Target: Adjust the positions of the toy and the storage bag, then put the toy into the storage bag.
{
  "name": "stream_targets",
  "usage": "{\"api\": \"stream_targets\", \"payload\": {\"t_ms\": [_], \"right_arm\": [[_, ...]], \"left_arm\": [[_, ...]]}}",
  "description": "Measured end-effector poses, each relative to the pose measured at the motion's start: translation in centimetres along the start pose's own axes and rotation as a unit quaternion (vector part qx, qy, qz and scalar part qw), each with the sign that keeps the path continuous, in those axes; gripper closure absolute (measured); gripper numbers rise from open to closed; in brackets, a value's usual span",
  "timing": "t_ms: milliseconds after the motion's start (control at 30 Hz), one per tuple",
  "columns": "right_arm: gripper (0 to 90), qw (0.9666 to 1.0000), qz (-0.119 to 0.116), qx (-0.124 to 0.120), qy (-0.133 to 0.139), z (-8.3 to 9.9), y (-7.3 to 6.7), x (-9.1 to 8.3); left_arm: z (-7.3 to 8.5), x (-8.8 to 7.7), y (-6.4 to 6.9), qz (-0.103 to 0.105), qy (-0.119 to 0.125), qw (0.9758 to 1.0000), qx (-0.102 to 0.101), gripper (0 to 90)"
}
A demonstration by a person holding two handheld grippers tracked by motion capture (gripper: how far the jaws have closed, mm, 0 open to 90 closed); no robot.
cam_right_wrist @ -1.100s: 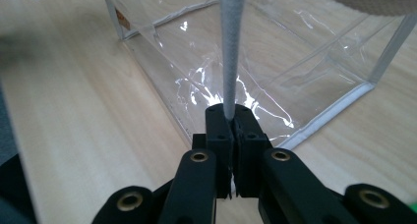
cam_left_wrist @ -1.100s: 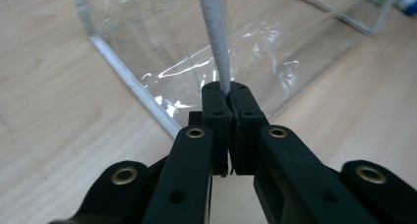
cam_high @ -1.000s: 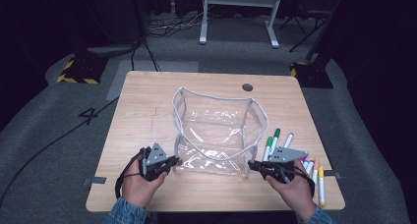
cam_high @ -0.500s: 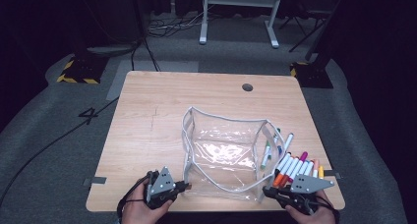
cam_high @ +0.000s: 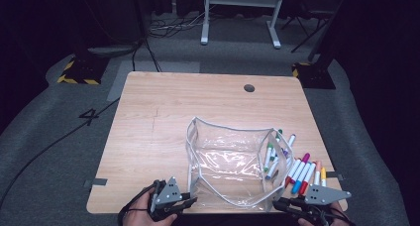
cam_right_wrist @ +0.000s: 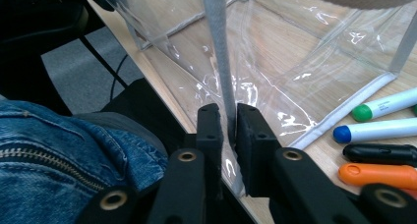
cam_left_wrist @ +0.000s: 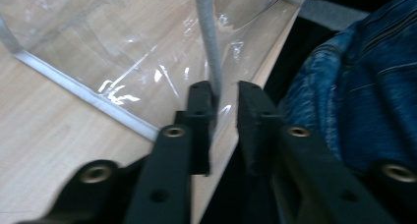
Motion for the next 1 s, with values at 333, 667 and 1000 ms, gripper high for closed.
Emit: {"api": "stream_targets", "payload": {"t_ms": [333, 667, 1000], "right_arm": [[53.4, 0.9996, 0.000, -0.010, -0.026, 0.1, 1.7, -0.8], [49.0, 0.9965, 0.081, 0.020, 0.001, -0.2, 5.3, -2.2], [47.3, 0.9878, 0.151, 0.038, 0.014, 0.3, 7.2, -3.4]], "left_arm": [[-0.3, -2.4, -1.0, -0.027, 0.007, 0.9994, -0.019, 41.7], [-0.3, -2.0, -6.3, -0.119, 0.035, 0.9921, -0.020, 35.9], [-0.3, 1.5, -11.9, -0.190, 0.044, 0.9804, -0.028, 33.6]]}}
Point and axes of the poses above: each handheld gripper's, and its own axes: x roughly forward along the jaws, z roughly out of its underside, y roughly to its right, the point moved 4 cm from there along x, roughly forward along the jaws, and after that the axes turned 10 degrees about y, right-handed, at the moved point
